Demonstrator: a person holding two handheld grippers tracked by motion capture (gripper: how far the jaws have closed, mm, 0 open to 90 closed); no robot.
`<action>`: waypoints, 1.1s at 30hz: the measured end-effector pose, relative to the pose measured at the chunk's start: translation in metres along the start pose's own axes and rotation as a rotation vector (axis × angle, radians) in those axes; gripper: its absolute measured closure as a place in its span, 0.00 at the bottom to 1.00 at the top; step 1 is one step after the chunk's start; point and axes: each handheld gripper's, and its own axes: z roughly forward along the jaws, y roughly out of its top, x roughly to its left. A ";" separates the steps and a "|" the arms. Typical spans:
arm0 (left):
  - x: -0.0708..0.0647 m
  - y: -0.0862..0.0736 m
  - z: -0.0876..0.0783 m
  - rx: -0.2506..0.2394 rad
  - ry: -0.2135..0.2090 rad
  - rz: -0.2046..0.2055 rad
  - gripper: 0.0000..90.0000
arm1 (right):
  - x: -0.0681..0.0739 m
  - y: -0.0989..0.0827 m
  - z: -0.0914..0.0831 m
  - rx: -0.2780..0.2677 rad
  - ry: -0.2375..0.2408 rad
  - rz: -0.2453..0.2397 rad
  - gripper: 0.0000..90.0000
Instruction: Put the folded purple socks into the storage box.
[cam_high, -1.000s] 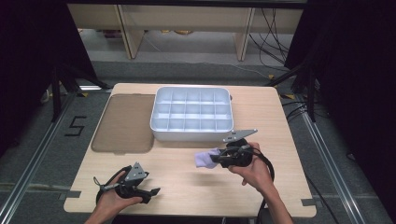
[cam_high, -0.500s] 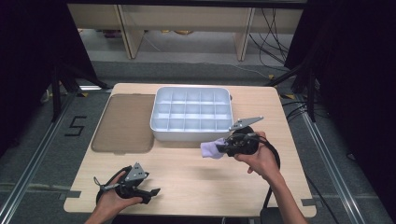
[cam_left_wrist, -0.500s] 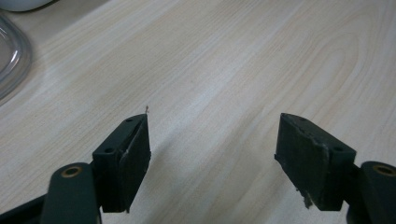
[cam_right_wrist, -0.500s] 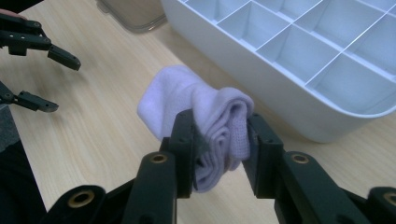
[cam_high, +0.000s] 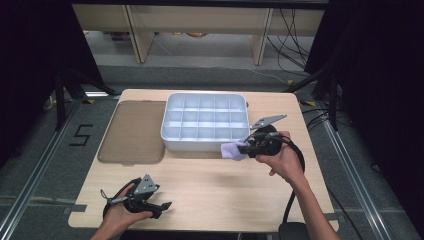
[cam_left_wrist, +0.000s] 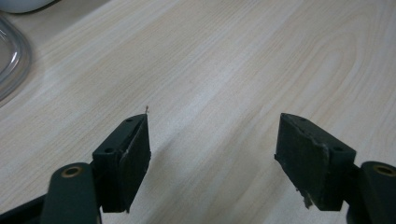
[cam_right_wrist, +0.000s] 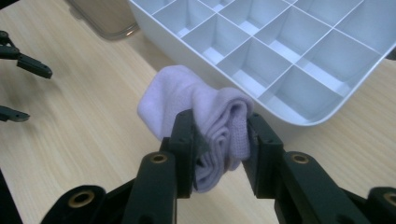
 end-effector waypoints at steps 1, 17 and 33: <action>0.000 0.000 0.001 -0.004 0.004 -0.015 0.29 | -0.003 0.003 -0.001 0.000 -0.016 0.000 0.76; 0.001 0.000 0.000 -0.002 0.013 -0.008 0.25 | -0.023 0.027 -0.009 0.025 -0.093 0.028 0.76; 0.001 0.000 0.000 0.000 0.014 -0.007 0.25 | -0.047 0.044 0.007 0.070 -0.155 0.066 0.76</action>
